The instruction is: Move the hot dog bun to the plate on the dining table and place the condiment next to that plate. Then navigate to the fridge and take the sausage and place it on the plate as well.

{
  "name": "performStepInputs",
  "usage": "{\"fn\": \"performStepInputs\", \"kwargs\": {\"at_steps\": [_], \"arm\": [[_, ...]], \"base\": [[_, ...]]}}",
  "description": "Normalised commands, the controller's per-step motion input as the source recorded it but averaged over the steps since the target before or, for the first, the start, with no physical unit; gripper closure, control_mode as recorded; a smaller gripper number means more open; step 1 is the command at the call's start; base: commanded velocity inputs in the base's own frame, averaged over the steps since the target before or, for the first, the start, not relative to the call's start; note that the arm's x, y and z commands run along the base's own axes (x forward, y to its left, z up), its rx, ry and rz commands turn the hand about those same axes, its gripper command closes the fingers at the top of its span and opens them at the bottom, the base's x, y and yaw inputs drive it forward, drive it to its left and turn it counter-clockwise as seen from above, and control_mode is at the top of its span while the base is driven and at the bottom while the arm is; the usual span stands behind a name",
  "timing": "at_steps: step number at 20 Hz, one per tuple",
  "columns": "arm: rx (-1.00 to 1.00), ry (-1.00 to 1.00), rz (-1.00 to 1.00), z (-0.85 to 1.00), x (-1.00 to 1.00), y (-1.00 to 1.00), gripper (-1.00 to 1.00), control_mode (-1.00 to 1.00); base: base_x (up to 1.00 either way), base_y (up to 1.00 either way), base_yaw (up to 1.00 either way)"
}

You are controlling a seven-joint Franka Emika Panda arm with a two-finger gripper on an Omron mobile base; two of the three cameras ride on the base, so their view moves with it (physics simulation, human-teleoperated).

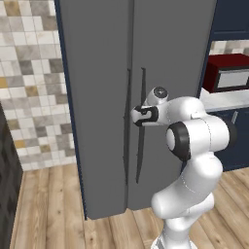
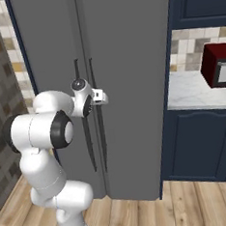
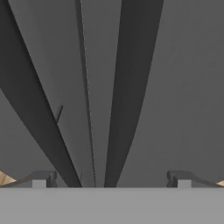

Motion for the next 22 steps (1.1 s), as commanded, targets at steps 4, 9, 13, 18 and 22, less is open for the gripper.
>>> {"fn": "performStepInputs", "kwargs": {"at_steps": [4,9,13,18,22], "arm": [[0.00,0.00,0.00,-0.01,0.00,0.00,-1.00,-1.00],[0.00,0.00,0.00,0.00,0.02,0.00,-1.00,-1.00],[0.00,0.00,0.00,0.00,0.19,0.00,-1.00,1.00],[0.00,0.00,0.00,0.00,0.00,0.00,-1.00,1.00],[0.00,0.00,0.00,0.00,0.00,0.00,-1.00,1.00]], "base": [[0.00,0.00,0.00],[0.00,0.00,0.00],[0.06,0.00,0.00],[0.29,0.00,0.00],[0.38,0.00,0.00]]}}
